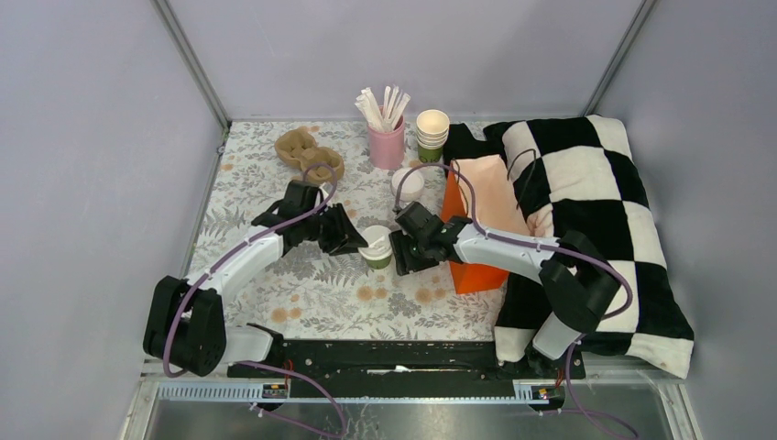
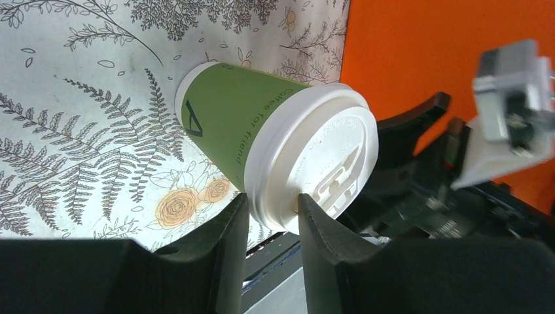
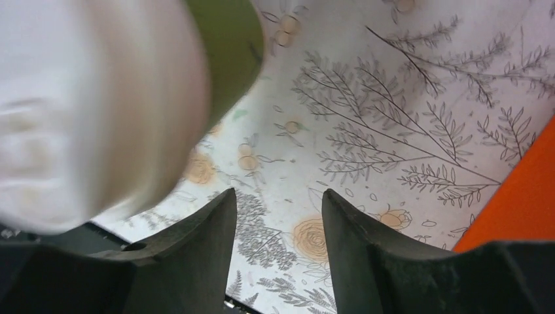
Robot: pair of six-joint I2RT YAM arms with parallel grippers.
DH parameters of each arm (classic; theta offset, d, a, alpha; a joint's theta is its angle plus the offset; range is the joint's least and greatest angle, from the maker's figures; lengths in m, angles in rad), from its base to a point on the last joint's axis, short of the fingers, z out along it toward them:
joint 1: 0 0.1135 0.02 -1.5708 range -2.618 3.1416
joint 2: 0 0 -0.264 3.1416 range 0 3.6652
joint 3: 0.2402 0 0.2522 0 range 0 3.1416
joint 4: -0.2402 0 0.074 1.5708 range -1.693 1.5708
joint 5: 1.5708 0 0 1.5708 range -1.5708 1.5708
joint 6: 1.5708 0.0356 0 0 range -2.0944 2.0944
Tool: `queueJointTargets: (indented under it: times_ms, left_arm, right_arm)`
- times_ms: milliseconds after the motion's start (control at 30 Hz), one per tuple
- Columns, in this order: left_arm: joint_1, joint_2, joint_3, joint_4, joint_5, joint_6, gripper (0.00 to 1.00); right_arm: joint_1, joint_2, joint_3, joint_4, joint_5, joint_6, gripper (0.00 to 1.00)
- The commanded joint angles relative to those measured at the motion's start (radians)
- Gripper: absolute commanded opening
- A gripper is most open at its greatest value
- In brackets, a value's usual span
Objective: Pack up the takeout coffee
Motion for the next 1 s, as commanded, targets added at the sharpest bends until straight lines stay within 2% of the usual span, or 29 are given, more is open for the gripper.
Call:
queueJointTargets:
  times_ms: [0, 233, 533, 967]
  left_arm:
    - [-0.005, 0.023, 0.069, -0.049, -0.020, 0.044, 0.37]
    - [-0.004, 0.049, 0.141, -0.081, -0.033, 0.067, 0.39]
    - [-0.005, 0.053, 0.071, -0.092, -0.068, 0.084, 0.38]
    - [-0.002, 0.074, 0.090, -0.097, -0.081, 0.092, 0.37]
  right_arm:
    - [0.000, -0.102, 0.114, -0.030, -0.037, -0.108, 0.59]
    - [0.000, -0.084, 0.200, -0.094, 0.079, -0.137, 0.58]
    - [-0.003, -0.073, 0.242, -0.098, 0.183, -0.121, 0.52]
    - [-0.072, -0.033, 0.249, -0.032, 0.020, -0.098, 0.51]
